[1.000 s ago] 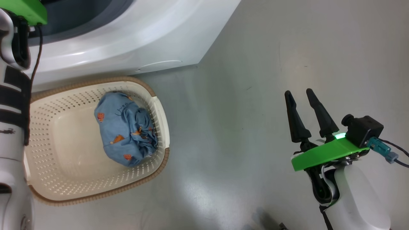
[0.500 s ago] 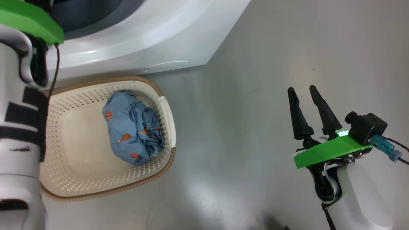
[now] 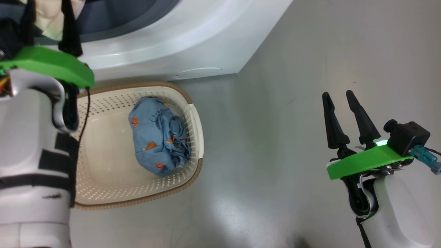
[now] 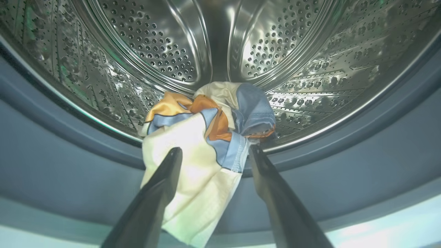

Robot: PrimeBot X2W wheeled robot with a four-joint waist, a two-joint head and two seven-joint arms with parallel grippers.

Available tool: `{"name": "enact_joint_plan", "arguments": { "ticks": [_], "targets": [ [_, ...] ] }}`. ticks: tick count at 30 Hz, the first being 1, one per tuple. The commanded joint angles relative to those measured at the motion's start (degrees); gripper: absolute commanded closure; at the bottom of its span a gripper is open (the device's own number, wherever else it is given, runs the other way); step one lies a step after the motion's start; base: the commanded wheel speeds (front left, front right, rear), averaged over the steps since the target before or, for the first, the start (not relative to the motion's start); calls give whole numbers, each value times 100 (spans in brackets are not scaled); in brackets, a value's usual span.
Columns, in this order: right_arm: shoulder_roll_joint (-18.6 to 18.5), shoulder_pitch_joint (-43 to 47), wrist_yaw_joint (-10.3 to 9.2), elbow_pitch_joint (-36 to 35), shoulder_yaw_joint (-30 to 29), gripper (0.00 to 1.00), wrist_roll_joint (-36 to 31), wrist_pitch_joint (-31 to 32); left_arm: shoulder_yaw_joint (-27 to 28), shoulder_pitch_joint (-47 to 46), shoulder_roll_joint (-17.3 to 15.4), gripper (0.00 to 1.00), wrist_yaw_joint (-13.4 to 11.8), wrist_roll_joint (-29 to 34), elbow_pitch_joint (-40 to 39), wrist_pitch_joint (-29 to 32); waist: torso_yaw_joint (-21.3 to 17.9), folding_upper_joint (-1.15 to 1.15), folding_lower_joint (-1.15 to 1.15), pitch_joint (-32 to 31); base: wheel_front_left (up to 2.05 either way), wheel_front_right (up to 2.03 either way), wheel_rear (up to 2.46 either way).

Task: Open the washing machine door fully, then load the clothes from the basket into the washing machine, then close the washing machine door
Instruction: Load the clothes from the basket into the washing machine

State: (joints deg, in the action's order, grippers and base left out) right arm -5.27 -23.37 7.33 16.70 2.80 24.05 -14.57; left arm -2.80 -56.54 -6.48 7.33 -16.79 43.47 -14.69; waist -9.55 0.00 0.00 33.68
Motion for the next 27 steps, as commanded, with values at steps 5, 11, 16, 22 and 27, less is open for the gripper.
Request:
{"name": "enact_joint_plan", "arguments": {
  "ticks": [5, 11, 16, 22, 27],
  "targets": [
    [-92, 217, 16, -158, 16, 0, -55, -43, 317, 707, -31, 0, 15, 246, -641, -31, 158, 0, 0, -81, 0, 0, 0],
    [-159, 290, 16, -178, -49, 0, -70, -43, 498, 1438, 85, 0, 15, 426, -1178, -31, 268, 0, 0, -159, 0, 0, 0],
    [-210, 338, 16, -197, -82, 0, -80, -43, 640, 1973, 131, 0, 15, 528, -1605, -31, 339, 0, 0, -186, 0, 0, 0],
    [-244, 370, 16, -200, -88, 0, -82, -43, 807, 2529, 178, 0, 15, 590, -2069, -31, 367, 0, 0, -220, 0, 0, 0],
    [-269, 406, 16, -210, -107, 0, -86, -43, 951, 3088, 232, 0, 15, 600, -2581, -31, 388, 0, 0, -244, 0, 0, 0]
  ]
}}
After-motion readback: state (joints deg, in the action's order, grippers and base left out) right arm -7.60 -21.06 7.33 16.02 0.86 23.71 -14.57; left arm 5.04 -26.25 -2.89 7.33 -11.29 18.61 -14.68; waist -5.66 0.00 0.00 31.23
